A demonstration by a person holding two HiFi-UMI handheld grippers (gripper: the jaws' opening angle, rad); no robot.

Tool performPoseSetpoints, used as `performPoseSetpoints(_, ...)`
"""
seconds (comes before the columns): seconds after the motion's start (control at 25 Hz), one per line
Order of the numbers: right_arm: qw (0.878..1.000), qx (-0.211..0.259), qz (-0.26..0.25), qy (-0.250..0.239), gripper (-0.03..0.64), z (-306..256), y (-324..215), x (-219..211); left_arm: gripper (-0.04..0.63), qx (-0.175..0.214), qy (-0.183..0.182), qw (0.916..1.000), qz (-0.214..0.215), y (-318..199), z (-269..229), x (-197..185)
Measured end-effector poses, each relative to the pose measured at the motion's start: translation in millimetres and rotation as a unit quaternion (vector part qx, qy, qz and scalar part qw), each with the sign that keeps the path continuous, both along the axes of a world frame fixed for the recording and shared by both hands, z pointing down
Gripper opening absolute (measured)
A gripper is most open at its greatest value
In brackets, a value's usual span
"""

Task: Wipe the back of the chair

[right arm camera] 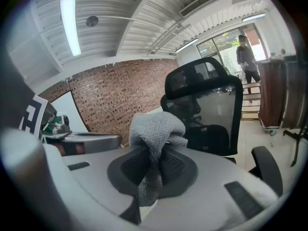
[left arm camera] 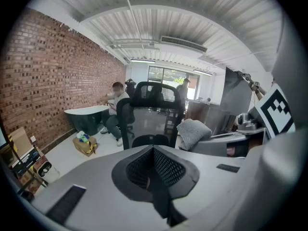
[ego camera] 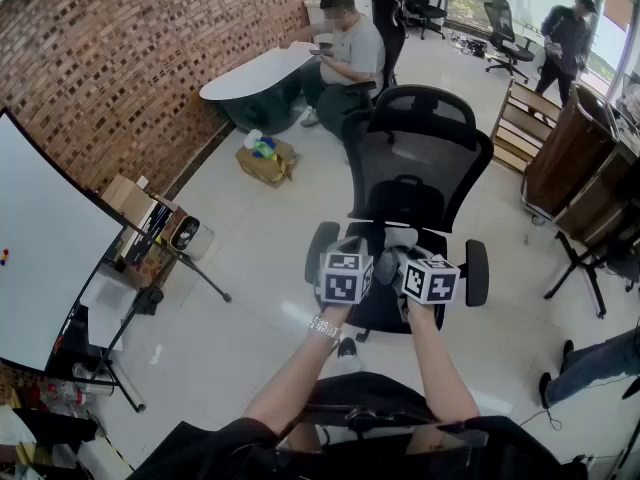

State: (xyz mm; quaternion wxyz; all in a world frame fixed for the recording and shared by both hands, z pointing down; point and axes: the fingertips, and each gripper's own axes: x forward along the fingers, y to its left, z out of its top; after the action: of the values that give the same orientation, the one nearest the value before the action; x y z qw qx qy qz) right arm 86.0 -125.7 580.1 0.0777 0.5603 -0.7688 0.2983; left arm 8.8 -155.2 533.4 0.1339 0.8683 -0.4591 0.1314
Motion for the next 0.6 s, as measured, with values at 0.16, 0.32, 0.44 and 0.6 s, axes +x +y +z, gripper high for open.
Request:
performPoseSetpoints(0.16, 1.0, 0.002, 0.01, 0.01, 0.026, -5.3, -23.9, -6.1, 0.003, 0.008, 0.009, 0.9999, 0.004, -37.1, -9.6, -7.9)
performPoseSetpoints(0.32, 0.999, 0.01, 0.012, 0.029, 0.026, -9.7, -41.3, -8.6, 0.003, 0.005, 0.02, 0.9998, 0.002, -68.5, -11.2, -7.3)
performPoseSetpoints(0.44, 0.999, 0.005, 0.022, 0.033, 0.026, -9.6, -57.2, 5.0, 0.003, -0.007, 0.021, 0.9997, 0.011, -72.7, -5.3, 0.7)
performPoseSetpoints(0.6, 0.998, 0.043, 0.029, 0.043, 0.026, -42.6, -110.8, 36.6, 0.003, -0.009, 0.012, 0.9999, 0.007, -75.9, 4.0, 8.6)
